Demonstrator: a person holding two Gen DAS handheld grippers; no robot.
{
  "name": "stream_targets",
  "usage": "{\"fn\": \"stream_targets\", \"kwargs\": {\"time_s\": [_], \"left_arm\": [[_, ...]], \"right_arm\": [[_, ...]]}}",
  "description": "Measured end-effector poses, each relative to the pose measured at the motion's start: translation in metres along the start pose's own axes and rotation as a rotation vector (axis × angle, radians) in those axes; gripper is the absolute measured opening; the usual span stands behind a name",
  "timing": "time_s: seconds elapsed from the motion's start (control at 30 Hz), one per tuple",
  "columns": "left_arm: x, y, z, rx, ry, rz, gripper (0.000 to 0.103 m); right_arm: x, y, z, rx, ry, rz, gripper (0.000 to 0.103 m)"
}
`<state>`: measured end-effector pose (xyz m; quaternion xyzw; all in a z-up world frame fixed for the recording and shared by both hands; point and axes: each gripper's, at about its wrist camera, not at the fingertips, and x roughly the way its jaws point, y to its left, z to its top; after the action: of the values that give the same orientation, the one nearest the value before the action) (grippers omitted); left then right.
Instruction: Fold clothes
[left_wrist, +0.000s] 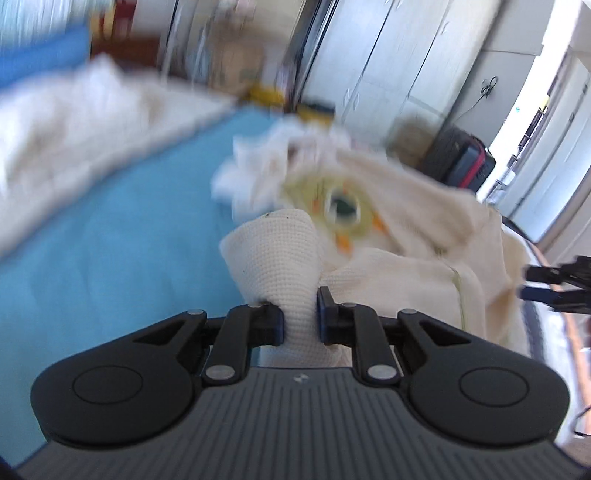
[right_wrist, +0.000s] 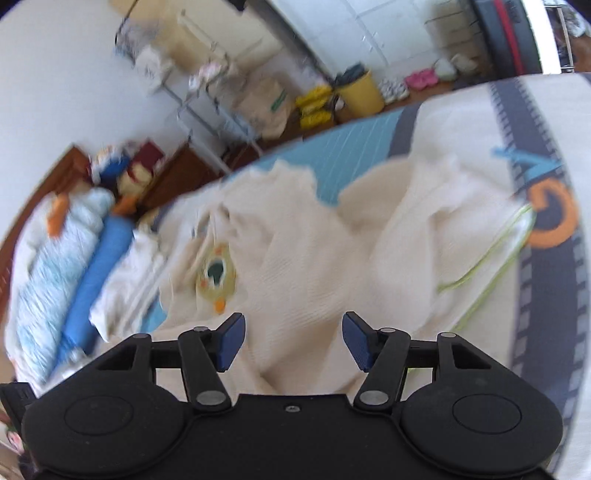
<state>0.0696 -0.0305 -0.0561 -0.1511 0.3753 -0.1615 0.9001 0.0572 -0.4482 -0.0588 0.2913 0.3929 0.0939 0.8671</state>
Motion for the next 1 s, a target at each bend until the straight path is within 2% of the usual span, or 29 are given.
{"fn": "stream_targets", "kwargs": {"time_s": [0.03, 0.1, 0.13, 0.2, 0.27, 0.3, 0.4, 0.43, 0.5, 0.57, 0.6, 0.63, 0.67, 0.73, 0.77, 0.83, 0.9, 1.0], "left_arm": [[0.002, 0.009, -0.003, -0.04, 0.015, -0.017, 0.016], [0.0, 0.025, 0.002, -0.112, -0.005, -0.037, 0.016], [-0.003, 0.031, 0.005, -0.132, -0.022, -0.021, 0.016], [-0.007, 0.039, 0.009, -0.128, -0.062, 0.095, 0.016], [-0.01, 0.043, 0.011, -0.076, -0.088, 0.217, 0.013], [-0.01, 0.047, 0.011, -0.068, -0.081, 0.223, 0.013], [-0.011, 0.06, 0.012, -0.125, -0.062, 0.095, 0.013], [-0.012, 0.06, 0.011, -0.129, -0.061, 0.061, 0.013], [-0.012, 0.053, 0.009, -0.096, -0.053, 0.028, 0.013], [-0.011, 0.042, 0.008, -0.074, -0.055, -0.022, 0.013], [-0.011, 0.037, 0.007, -0.066, -0.058, -0.056, 0.013], [-0.012, 0.031, 0.006, -0.054, -0.069, -0.089, 0.013], [-0.014, 0.024, 0.004, -0.029, -0.097, -0.12, 0.016], [-0.016, 0.007, -0.001, 0.03, -0.125, -0.159, 0.017], [-0.015, -0.001, -0.003, 0.044, -0.113, -0.185, 0.02], [-0.012, -0.011, -0.008, 0.055, -0.086, -0.246, 0.024], [-0.013, -0.019, -0.013, 0.083, -0.066, -0.296, 0.038], [-0.012, -0.031, -0.02, 0.126, -0.034, -0.357, 0.049]], "right_arm": [[0.011, 0.006, 0.0, 0.003, 0.028, -0.006, 0.065], [0.03, 0.018, 0.002, 0.018, 0.09, -0.012, 0.065], [0.037, 0.024, 0.003, 0.027, 0.106, -0.017, 0.065], [0.048, 0.036, 0.006, 0.058, 0.128, -0.031, 0.065], [0.059, 0.045, 0.008, 0.101, 0.139, -0.048, 0.065], [0.064, 0.049, 0.009, 0.119, 0.138, -0.067, 0.067], [0.08, 0.052, 0.009, 0.18, 0.104, -0.19, 0.068], [0.081, 0.051, 0.006, 0.198, 0.099, -0.2, 0.068], [0.08, 0.053, -0.004, 0.225, 0.108, -0.179, 0.069], [0.073, 0.057, -0.017, 0.214, 0.123, -0.106, 0.067], [0.071, 0.06, -0.023, 0.192, 0.133, -0.051, 0.053], [0.072, 0.067, -0.028, 0.139, 0.137, -0.036, 0.012], [0.076, 0.076, -0.031, 0.061, 0.135, -0.053, 0.009], [0.082, 0.094, -0.037, -0.09, 0.138, -0.082, 0.008], [0.082, 0.102, -0.04, -0.135, 0.143, -0.067, 0.008], [0.077, 0.112, -0.041, -0.14, 0.159, 0.054, 0.008], [0.069, 0.119, -0.04, -0.139, 0.169, 0.179, 0.008], [0.06, 0.133, -0.044, -0.178, 0.161, 0.268, 0.008]]}}
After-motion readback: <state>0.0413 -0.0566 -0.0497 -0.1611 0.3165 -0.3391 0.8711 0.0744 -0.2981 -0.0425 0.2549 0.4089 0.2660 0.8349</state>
